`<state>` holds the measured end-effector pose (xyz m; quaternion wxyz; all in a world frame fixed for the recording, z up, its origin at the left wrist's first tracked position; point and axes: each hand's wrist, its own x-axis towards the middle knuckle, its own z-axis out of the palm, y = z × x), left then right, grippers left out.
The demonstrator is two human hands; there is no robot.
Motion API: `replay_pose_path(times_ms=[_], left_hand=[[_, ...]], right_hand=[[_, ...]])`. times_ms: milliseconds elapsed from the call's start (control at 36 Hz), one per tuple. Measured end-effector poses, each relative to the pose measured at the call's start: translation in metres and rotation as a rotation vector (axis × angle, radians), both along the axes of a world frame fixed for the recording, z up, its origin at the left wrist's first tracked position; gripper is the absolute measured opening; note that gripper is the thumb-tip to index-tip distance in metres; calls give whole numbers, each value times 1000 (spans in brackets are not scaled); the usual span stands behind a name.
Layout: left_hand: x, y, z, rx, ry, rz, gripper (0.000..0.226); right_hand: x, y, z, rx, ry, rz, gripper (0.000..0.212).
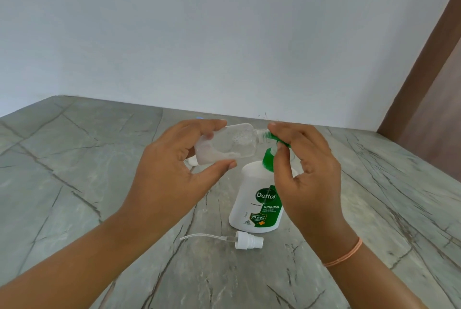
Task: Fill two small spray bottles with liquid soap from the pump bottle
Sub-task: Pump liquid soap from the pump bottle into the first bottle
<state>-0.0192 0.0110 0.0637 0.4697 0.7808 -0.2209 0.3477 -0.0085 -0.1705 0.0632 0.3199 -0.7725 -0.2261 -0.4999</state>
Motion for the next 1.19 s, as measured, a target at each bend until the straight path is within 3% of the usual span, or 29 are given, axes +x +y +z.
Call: replay_pose_path(times_ms=[250,528,889,1195], left_hand=[[1,2,0,26,-23,1,50],[1,2,0,2,-13,-19,48],[1,2,1,35,-22,-1,47],[-3,0,5,-21,11,-28,47]], right_hand=[[0,0,-7,-17,6,-13,31],[-9,-4,15,3,136,-11,27],[3,0,-9,40,-55,42,20],[-4,2,8,99,79,31,25]])
